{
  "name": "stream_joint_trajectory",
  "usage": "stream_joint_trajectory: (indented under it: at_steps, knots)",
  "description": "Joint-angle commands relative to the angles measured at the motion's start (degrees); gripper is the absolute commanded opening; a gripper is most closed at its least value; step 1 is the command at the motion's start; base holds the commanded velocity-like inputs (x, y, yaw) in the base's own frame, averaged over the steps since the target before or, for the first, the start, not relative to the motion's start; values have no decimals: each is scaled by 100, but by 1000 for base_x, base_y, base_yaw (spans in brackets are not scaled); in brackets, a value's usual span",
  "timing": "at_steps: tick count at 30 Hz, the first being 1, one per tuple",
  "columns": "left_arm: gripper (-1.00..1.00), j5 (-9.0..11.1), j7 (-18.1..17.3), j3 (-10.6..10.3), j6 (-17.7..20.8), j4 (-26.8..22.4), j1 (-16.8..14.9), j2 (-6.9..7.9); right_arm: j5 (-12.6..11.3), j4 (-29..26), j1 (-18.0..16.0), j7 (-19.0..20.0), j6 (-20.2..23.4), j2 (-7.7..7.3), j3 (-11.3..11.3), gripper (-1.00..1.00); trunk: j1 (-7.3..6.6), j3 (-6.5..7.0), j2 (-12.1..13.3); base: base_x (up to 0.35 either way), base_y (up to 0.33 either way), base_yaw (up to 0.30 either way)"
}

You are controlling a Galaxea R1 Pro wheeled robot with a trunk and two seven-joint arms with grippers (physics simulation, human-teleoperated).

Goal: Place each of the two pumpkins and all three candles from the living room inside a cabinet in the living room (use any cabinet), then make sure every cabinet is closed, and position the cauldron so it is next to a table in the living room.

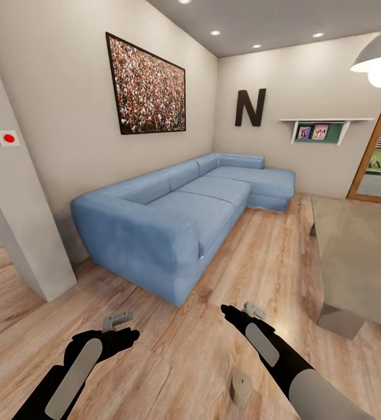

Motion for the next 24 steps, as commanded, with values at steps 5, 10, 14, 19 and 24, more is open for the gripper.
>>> stream_joint_trajectory:
  at_steps: [5,10,14,19,24]
  knots:
    - [100,56,60,-12,1,-7,-5,5,-36,-14,-5,-48,9,-8,34,100,-1,-6,-3,0,0,0]
    - [100,56,60,-12,1,-7,-5,5,-34,-14,-5,-48,8,-8,34,100,-1,-6,-3,0,0,0]
    - [100,56,60,-12,1,-11,-5,5,-33,-14,-5,-48,7,-8,34,100,-1,-6,-3,0,0,0]
    - [100,56,60,-12,1,-10,-5,5,-33,-14,-5,-52,4,-8,34,100,-1,-6,-3,0,0,-46]
    - [100,56,60,-12,1,-6,-4,5,-33,-14,-5,-56,-4,-9,34,100,-1,-3,-3,0,-72,-113]
